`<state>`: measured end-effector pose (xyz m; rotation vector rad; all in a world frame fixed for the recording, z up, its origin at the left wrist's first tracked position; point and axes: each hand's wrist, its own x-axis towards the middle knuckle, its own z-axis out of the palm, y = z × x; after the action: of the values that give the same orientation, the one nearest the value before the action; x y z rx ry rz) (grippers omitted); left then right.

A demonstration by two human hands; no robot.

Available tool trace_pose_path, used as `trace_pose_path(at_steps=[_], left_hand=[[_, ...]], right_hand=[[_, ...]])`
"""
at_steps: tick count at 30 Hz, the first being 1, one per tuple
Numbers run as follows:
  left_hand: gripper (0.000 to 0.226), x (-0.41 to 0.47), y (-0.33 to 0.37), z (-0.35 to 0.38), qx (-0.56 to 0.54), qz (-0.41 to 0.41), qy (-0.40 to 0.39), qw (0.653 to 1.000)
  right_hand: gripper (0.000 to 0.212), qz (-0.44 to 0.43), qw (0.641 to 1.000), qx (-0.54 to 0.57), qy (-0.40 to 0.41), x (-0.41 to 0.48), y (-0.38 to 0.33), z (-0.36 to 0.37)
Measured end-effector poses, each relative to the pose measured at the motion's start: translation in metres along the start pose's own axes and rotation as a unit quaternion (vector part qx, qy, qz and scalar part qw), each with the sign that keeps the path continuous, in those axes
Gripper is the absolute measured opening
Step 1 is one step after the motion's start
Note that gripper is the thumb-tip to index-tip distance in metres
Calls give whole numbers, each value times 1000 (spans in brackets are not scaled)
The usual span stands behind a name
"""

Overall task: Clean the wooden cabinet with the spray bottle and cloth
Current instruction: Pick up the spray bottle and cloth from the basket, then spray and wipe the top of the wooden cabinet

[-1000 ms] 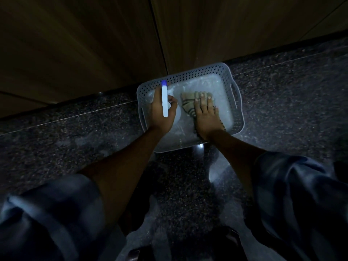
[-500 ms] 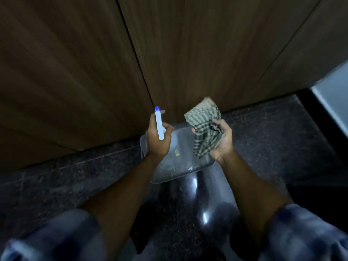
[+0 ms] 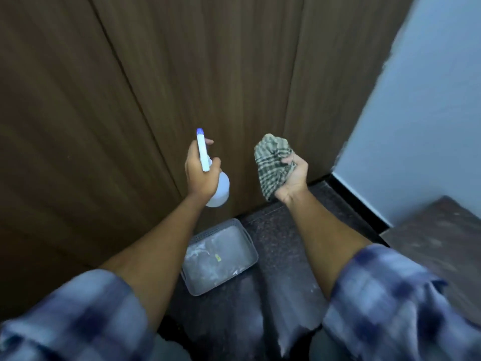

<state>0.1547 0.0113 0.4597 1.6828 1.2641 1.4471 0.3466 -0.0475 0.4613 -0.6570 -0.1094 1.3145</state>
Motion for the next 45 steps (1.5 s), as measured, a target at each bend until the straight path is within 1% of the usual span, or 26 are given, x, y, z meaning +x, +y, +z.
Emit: trace_pose_path(at_steps=[5, 10, 14, 18, 21, 23, 27, 31, 35, 39, 41, 43, 45], left_hand=[[41, -4, 61, 59, -36, 28, -39, 998], [42, -49, 106, 142, -85, 30, -138, 986], [44, -95, 139, 200, -141, 35, -232, 962], [46, -139, 171, 242, -164, 35, -337, 926], [46, -173, 198, 258, -181, 44, -404, 896], [47, -195, 217, 261, -189, 52, -435, 879], [45, -230, 242, 260, -192, 50, -472, 859], [47, -255, 258, 252, -192, 32, -464, 864], [43, -269, 262, 247, -177, 18, -454, 873], [28, -273, 247, 251, -166, -14, -440, 882], [22, -270, 233, 258, -154, -15, -453, 878], [25, -264, 218, 269, -128, -8, -483, 866], [26, -256, 205, 286, -101, 5, -502, 859]], right_hand=[[82, -50, 998, 34, -3, -40, -68, -3], [79, -123, 989, 48, 70, -85, -137, -52], [71, -207, 969, 75, 111, -133, -188, -93], [77, -283, 942, 109, 145, -189, -233, -134], [80, -313, 928, 106, 173, -239, -253, -156], [78, -322, 922, 97, 192, -272, -260, -165], [51, -340, 913, 88, 207, -321, -268, -182], [40, -341, 911, 90, 214, -348, -274, -196], [35, -343, 909, 98, 215, -361, -281, -215], [35, -341, 909, 105, 216, -353, -289, -234], [34, -334, 908, 107, 230, -338, -290, -244], [35, -338, 905, 119, 230, -320, -292, -252], [30, -346, 901, 127, 230, -301, -294, -262]])
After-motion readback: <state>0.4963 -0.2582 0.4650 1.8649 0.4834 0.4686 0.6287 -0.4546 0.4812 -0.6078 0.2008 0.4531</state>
